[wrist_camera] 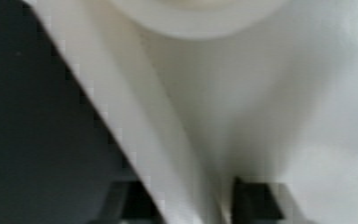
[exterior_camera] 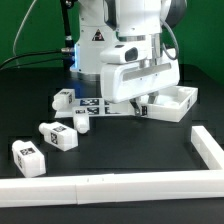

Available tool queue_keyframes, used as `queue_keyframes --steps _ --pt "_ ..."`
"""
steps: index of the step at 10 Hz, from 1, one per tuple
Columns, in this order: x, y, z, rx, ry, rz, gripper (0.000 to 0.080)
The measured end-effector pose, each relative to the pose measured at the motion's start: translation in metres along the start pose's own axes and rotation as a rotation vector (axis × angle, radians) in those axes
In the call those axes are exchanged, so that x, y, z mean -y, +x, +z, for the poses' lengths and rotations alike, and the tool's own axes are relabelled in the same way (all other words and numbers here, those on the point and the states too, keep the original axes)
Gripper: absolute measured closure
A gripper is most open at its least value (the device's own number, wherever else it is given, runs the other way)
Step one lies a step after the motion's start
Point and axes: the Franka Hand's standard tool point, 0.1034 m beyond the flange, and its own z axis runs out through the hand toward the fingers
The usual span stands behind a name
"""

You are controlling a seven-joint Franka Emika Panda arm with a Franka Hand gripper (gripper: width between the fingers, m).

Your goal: Assemble square table

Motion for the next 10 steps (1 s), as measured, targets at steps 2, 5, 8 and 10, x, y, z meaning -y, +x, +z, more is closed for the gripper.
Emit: queue_keyframes --steps 2,5,8,10 --pt "-0.040 0.004 -0.025 0.032 0.002 0.123 0.0747" --pt "-0.048 -0.007 -0.067 0.109 0.043 0.266 0.0747" --pt "-0.050 -0.006 -0.075 0.095 0.035 0.267 0.0747" --pt "-0.063 0.000 -0.060 0.147 0.061 0.356 0.0747"
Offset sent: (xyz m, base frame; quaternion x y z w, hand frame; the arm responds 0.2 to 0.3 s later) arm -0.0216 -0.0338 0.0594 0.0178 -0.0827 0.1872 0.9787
